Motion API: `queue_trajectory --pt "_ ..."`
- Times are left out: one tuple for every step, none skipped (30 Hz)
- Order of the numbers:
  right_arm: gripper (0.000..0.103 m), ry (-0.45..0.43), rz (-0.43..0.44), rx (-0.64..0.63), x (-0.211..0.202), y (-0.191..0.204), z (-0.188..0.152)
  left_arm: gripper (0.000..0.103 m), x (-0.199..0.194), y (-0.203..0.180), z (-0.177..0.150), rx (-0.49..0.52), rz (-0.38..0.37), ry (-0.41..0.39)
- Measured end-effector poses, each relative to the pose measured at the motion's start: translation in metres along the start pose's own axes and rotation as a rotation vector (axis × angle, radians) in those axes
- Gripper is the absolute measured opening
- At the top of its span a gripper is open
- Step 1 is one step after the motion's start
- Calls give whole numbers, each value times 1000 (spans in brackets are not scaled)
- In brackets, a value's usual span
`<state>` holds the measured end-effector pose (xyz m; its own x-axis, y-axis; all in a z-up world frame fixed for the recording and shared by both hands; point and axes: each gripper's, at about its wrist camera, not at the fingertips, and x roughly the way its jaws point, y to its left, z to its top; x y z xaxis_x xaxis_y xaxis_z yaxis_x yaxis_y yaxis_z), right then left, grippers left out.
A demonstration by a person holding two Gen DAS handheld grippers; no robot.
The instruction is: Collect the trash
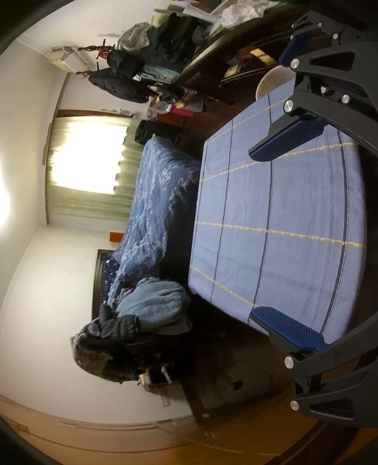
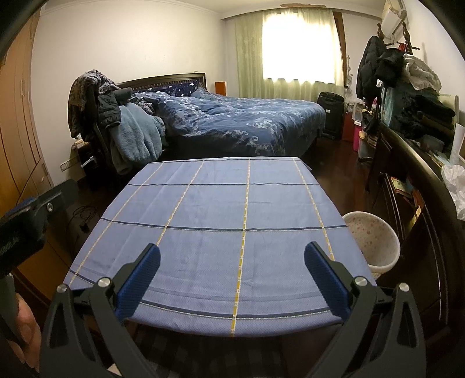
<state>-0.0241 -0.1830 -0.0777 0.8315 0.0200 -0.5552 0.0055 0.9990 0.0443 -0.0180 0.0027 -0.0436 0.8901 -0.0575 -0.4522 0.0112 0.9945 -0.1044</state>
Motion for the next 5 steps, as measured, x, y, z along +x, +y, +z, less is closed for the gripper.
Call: queue_trajectory --pt "100 1 1 -1 1 0 -1 99 1 2 -1 -14 -12 9" --pt "100 1 0 -2 1 0 -1 99 1 1 0 -21 -14 14" --pt "100 1 0 -2 1 0 -2 99 1 1 0 -25 -13 19" --pt "100 1 1 -2 1 0 -2 99 1 2 -1 -26 -9 23" --pt "100 1 0 -2 1 0 -2 99 1 1 -1 -24 -6 23"
